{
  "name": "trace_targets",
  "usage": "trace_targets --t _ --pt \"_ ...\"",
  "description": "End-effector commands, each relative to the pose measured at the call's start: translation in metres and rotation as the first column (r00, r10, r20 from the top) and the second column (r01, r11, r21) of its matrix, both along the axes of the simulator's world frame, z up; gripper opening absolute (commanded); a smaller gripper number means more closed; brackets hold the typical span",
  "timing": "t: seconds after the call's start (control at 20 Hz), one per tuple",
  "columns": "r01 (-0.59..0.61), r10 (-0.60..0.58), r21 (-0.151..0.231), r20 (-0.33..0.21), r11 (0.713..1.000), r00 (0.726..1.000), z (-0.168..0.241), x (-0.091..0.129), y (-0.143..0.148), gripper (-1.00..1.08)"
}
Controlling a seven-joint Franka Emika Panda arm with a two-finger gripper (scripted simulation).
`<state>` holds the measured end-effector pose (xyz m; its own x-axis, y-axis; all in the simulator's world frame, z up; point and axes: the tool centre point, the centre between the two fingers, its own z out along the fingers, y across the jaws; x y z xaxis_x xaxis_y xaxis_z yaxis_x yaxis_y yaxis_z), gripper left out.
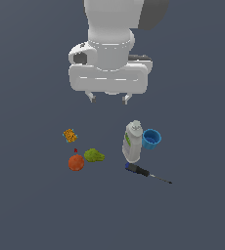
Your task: Pick up a designated object from a clutter of objects.
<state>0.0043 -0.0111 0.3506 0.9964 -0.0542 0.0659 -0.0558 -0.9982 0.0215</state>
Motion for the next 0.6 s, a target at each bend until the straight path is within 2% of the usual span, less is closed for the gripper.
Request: trace_targets --t 0.0,0.55 --pt "0.000 0.000 0.000 0.000 1.000 1.000 0.000 0.000 0.000 1.00" --pt "-0.061 0.061 -0.001 -0.007 0.998 0.998 0.003 -0.001 0.014 1.00"
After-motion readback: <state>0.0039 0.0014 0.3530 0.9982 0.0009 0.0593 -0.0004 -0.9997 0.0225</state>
